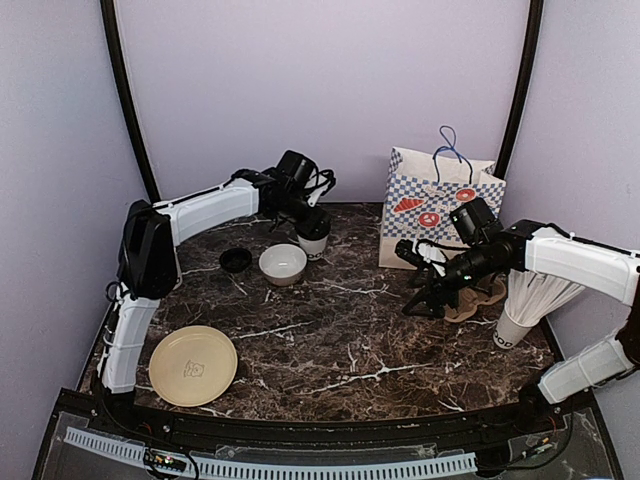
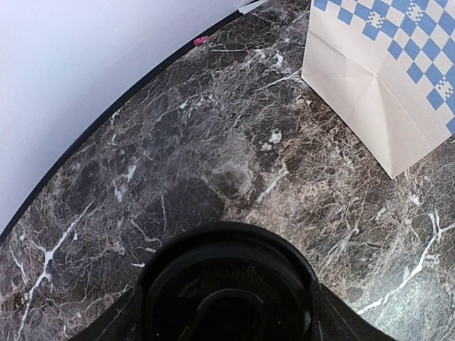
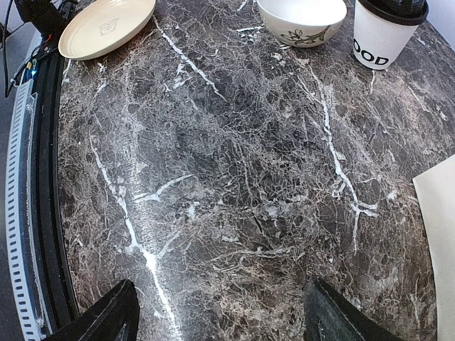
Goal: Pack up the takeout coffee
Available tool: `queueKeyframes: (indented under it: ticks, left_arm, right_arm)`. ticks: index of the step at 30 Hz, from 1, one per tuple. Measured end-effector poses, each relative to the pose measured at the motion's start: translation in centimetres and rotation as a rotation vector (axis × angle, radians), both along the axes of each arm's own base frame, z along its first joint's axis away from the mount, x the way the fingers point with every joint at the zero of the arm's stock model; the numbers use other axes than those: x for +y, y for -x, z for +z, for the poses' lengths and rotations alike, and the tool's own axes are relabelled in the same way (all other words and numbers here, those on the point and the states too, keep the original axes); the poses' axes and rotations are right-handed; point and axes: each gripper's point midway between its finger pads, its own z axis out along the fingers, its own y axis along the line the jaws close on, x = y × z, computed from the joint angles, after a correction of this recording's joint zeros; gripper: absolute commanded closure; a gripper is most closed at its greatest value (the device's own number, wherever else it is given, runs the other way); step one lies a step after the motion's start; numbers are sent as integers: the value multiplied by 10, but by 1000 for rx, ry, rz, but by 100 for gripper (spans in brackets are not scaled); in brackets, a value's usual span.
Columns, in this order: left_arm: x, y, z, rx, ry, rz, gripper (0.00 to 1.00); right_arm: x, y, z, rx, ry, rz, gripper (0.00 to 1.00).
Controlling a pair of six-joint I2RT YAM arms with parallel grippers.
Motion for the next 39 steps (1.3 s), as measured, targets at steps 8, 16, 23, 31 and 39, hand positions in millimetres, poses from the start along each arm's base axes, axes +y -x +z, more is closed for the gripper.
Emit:
queueKeyframes:
  ticks: [8, 16, 23, 31, 39]
  left_arm:
    - [1, -4, -2, -6, -4, 18, 9]
    - [0, -9, 41, -57, 29, 32, 10]
    - [56, 31, 73, -16, -55, 155, 25]
    - [173, 123, 83, 108, -81, 381, 42]
    - [286, 153, 27, 272, -170, 665, 44]
  right_arm:
    - [0, 0, -2, 7, 3, 0, 20]
    - [0, 0, -4, 11, 6, 1, 20]
    - [0, 0, -4, 9, 7, 4, 20]
    - [0, 0, -5, 6, 9, 10, 20]
    - [0, 2, -5, 6, 7, 21, 20]
